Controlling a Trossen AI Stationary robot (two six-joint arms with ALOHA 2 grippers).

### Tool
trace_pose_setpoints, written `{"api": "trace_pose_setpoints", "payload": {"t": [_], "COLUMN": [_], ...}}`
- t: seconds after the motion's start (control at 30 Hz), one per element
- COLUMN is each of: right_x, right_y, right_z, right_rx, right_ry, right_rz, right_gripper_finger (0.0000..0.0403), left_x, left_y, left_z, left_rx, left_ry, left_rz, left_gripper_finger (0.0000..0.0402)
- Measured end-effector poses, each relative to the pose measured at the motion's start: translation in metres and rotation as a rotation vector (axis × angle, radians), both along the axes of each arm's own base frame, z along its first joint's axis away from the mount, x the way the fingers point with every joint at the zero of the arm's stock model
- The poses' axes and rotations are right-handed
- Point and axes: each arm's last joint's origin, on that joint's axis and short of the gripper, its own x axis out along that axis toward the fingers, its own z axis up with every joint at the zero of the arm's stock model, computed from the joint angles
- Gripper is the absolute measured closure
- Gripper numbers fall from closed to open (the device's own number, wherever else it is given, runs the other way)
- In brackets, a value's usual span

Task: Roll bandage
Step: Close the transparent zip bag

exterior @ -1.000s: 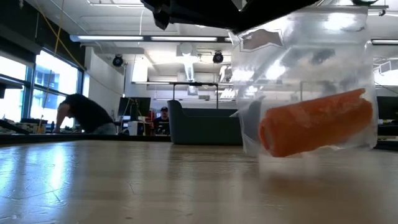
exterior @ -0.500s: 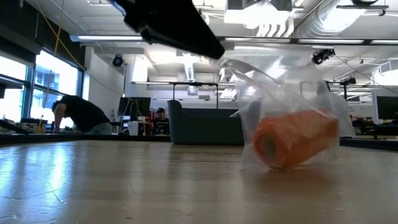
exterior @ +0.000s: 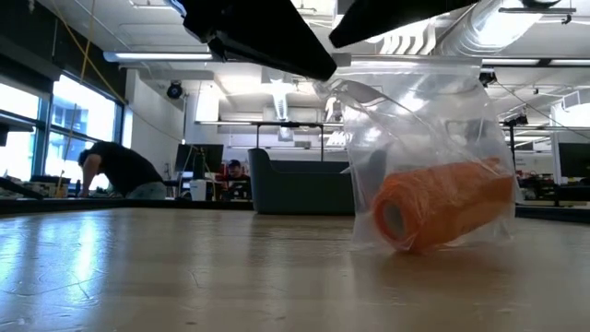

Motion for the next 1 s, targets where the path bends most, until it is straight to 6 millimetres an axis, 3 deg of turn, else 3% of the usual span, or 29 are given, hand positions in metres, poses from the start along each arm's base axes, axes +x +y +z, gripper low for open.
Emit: {"api": "trace_pose_setpoints", "payload": {"t": [0.23,0.57,0.8,1.0], "right_x": [0.009,0.008,-0.001,-0.023], "right_y": [0.001,0.000,-0.002,-0.006], "right_z": [-0.013,-0.016,-0.016,0.003], "right_rx": [-0.038,-0.087,-0.110,-0.138], "right_ry": [-0.002,0.003,0.064,0.087], "right_rz": [0.010,-0.022,-0.064,-0.129], "right_gripper_finger": [0.0325,0.0392,0.0391,0.0395], "left_x": [0.000,0.000,-0.004,-0.005], "left_y": [0.000,-0.001,-0.006,-0.011], "left_z": [0.000,0.000,0.000,0.003], "left_rx": [0.001,0.003,0.021,0.008], "left_ry": [0.000,-0.002,0.003,-0.012], "left_rz": [-0.005,-0.003,-0.024,-0.032], "left_gripper_finger": [0.0401,0.0401,0.0401,0.0401]}}
